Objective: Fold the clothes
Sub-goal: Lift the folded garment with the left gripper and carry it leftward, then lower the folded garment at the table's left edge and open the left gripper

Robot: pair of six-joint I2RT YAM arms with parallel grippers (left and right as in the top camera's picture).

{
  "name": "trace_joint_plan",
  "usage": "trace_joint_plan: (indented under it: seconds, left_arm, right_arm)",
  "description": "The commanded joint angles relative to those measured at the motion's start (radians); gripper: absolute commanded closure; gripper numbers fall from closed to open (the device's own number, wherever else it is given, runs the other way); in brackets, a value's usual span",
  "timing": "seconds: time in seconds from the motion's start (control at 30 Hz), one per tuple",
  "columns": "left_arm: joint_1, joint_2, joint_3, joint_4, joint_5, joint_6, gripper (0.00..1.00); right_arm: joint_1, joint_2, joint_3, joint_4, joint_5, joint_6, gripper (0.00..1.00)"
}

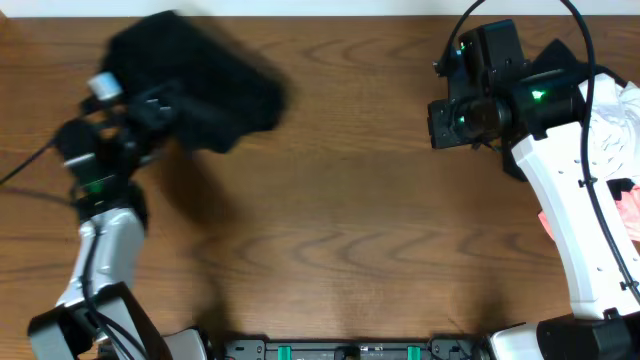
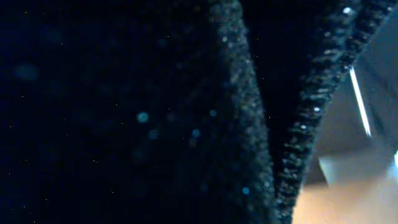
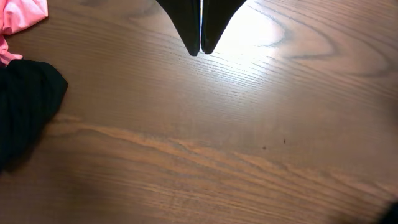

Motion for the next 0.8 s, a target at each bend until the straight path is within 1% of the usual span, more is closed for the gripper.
trace_joint_plan:
  seconds: [0.0,0.07,0.17,0.3,0.37,0.5,0.63,0.77]
  left_arm:
    - [0.153,-0.03,0.06,0.034,0.065,-0.01,0.94]
    - [0.227,-0.021,0.06,0.033,0.083,0.034,0.94]
    - [0.333,0.01,0.06,0.006,0.112,0.062,0.94]
    - [0.422,0.101,0.06,0.005,0.159,0.099,0.94]
    - [0.44,0.166,0.06,0.011,0.17,0.134,0.94]
    - [0.457,0.293,0.06,0.095,0.234,0.143,0.94]
    - [0.486,0.365,0.057,0.085,0.259,0.143,0.94]
    - [0.519,0.372,0.053,0.042,0.277,0.146,0.94]
  right_arm:
    - [-0.007,0.003,-0.001,-0.002,0.003,0.011,0.98]
    - [-0.007,0.003,-0.001,-0.001,0.003,0.011,0.98]
    - [-0.007,0.003,-0.001,-0.005,0.003,0.011,0.98]
    - [-0.007,0.003,-0.001,-0.01,0.003,0.011,0.99]
    - [-0.007,0.003,-0.001,-0.01,0.003,0.011,0.99]
    - [-0.007,0.003,-0.001,-0.01,0.003,0.011,0.99]
    - [-0.007,0.003,-0.001,-0.026,0.003,0.01,0.99]
    - [-0.007,0.003,-0.001,-0.03,0.017,0.01,0.99]
